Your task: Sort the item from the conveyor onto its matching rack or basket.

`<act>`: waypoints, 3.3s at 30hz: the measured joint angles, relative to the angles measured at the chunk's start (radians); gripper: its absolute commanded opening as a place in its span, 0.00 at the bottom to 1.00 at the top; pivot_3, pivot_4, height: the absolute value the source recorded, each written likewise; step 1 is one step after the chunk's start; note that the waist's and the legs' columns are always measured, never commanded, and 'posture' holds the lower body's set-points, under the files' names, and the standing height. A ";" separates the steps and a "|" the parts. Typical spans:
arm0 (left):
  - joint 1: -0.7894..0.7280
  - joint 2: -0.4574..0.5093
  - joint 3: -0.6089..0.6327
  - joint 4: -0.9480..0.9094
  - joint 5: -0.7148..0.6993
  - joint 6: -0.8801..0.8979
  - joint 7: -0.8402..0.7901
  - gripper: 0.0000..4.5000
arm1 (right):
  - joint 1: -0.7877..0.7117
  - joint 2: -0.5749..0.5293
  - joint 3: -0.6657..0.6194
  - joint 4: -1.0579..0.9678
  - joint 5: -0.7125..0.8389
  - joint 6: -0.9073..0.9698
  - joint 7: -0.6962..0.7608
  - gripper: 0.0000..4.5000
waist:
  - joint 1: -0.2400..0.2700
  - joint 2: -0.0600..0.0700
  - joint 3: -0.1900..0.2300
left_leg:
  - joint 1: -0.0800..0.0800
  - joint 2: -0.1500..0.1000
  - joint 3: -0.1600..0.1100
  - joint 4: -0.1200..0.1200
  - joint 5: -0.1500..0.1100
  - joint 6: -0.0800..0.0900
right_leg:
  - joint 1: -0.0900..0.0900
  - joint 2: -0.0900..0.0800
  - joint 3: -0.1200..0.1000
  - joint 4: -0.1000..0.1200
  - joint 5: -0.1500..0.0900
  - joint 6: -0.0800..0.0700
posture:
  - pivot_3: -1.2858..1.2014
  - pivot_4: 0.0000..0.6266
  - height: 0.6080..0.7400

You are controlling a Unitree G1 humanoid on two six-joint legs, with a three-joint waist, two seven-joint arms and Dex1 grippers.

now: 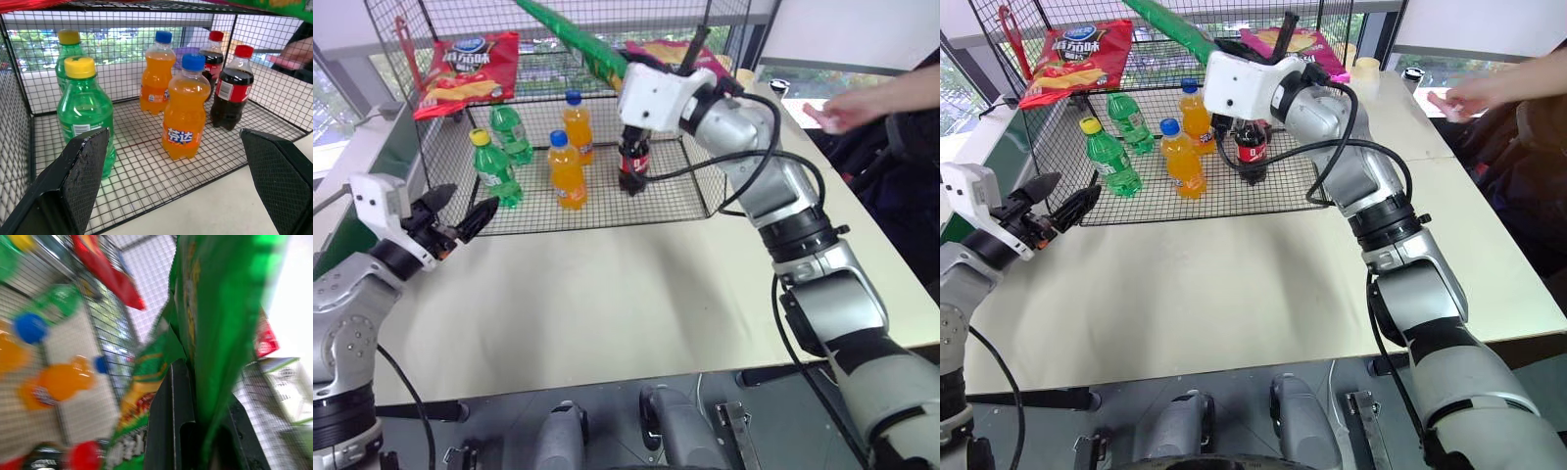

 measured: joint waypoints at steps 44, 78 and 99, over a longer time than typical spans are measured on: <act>0.067 -0.111 -0.053 -0.053 0.070 -0.067 0.117 1.00 | -0.503 0.452 0.199 0.914 -0.231 0.296 -0.256 0.60 | -0.002 -0.001 0.000 | -0.002 0.000 0.001 -0.001 -0.001 0.001 | -0.002 0.001 0.001 -0.001 0.000 -0.001 | 0.52 0.24 1.00; 0.061 -0.123 -0.065 -0.053 0.075 -0.105 0.128 1.00 | -0.599 0.383 -0.099 0.933 0.147 0.274 0.176 0.98 | -0.002 -0.002 0.000 | -0.001 0.001 0.001 -0.001 -0.001 0.002 | -0.002 0.002 0.001 -0.001 -0.001 0.002 | 0.52 0.24 1.00; 0.063 -0.133 -0.069 -0.053 0.090 -0.105 0.139 1.00 | -0.541 0.348 0.049 0.902 0.031 0.042 0.204 0.98 | -0.001 -0.002 0.000 | -0.002 0.001 0.001 0.000 -0.001 0.002 | -0.002 0.002 0.001 -0.001 -0.001 0.001 | 0.52 0.24 1.00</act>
